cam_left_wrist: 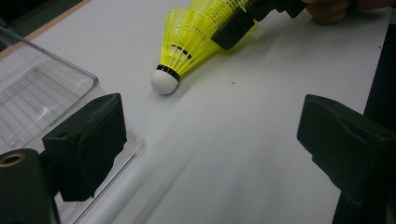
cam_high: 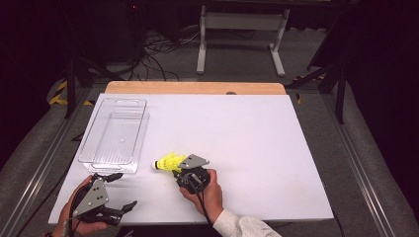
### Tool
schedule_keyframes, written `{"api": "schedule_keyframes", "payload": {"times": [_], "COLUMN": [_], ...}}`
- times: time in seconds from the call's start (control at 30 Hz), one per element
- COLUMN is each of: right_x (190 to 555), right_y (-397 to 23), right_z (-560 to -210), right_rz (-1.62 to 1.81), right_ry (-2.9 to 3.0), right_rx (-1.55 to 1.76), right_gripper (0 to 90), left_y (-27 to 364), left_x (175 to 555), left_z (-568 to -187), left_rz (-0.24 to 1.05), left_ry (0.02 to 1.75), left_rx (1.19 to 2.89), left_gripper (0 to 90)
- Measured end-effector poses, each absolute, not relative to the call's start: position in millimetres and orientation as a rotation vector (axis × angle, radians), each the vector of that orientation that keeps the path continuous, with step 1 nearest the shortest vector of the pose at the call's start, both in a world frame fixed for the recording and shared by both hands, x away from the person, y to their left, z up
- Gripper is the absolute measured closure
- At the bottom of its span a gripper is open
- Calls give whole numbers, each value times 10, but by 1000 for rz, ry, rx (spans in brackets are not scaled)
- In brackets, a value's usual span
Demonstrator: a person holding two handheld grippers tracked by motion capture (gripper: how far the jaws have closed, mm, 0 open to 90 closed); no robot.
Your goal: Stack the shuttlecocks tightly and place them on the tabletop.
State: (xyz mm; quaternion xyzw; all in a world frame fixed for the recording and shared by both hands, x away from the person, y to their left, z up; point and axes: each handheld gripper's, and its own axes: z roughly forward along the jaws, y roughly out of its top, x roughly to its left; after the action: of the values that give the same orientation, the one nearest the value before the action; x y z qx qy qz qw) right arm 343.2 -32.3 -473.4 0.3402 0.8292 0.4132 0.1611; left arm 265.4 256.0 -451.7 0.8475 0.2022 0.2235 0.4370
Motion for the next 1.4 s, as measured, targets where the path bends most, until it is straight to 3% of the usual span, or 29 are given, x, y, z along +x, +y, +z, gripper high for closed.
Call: {"api": "schedule_keyframes", "payload": {"times": [0.1, 0.4, 1.4], "right_x": [3425, 3419, 3482], "right_y": [-298, -318, -603], "right_z": [-4723, -4694, -4436], "right_rz": [1170, 1186, 1275], "right_ry": [2372, 2373, 2270], "right_rx": [924, 877, 866], "right_gripper": [848, 881, 883], "left_y": [2555, 2566, 2585], "left_x": [2648, 2654, 2637], "left_z": [-4517, -4510, -4498], "left_rz": [554, 566, 565], "left_ry": [504, 499, 502], "left_rx": [2106, 2108, 2091], "left_gripper": [92, 92, 88]}}
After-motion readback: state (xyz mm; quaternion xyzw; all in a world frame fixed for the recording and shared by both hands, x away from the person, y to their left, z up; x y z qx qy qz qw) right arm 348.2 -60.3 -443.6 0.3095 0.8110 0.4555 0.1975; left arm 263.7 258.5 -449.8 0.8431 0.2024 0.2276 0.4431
